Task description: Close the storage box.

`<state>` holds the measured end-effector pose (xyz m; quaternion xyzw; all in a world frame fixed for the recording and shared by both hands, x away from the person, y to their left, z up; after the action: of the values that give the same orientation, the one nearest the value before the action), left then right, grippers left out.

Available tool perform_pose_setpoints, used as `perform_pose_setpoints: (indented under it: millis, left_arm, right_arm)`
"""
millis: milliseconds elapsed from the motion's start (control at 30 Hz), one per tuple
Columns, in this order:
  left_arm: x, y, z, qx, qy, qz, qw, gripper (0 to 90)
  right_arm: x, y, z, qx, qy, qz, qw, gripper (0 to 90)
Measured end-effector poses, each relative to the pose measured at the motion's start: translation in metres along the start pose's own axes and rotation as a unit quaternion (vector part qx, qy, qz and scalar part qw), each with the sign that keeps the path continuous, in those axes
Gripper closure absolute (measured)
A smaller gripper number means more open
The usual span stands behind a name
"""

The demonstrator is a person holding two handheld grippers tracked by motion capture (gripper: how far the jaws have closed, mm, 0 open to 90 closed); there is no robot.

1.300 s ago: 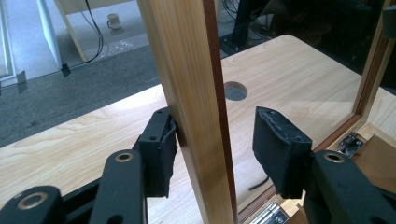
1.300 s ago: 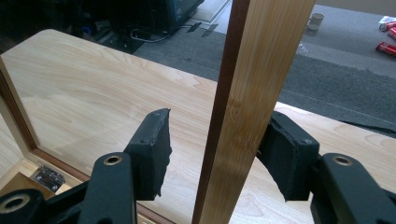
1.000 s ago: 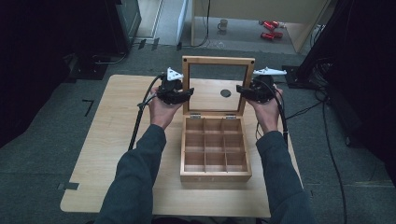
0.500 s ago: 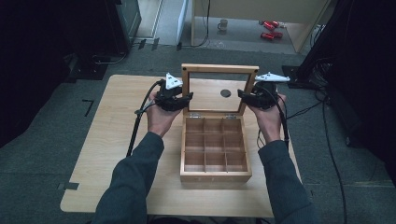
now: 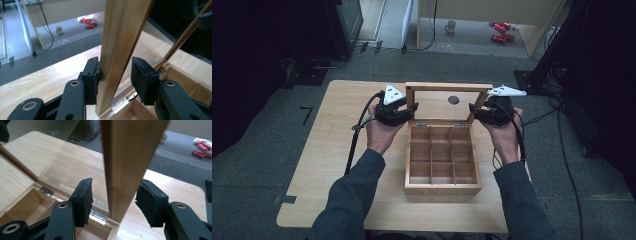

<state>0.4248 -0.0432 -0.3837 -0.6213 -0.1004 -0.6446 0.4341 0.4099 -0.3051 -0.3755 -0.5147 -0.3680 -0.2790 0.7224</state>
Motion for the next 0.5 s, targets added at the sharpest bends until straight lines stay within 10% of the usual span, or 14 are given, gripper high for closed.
perform_pose_setpoints:
  millis: [500]
  left_arm:
    - [-0.004, -0.008, -0.008, -0.005, 0.015, -0.004, 0.9999, 57.5]
  right_arm:
    - [-0.007, -0.037, -0.012, 0.008, 0.014, -0.027, 0.9995, 51.3]
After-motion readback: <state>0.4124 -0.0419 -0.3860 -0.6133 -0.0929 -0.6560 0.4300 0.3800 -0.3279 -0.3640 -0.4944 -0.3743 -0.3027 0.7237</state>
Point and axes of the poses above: each handheld gripper's, and its own axes: y roughly forward along the jaws, x roughly out of its top, z roughly to its left, the point moved 6 cm from there along y, roughly forward along the jaws, and after that the axes turned 13 degrees about y, right-handed, at the moved point
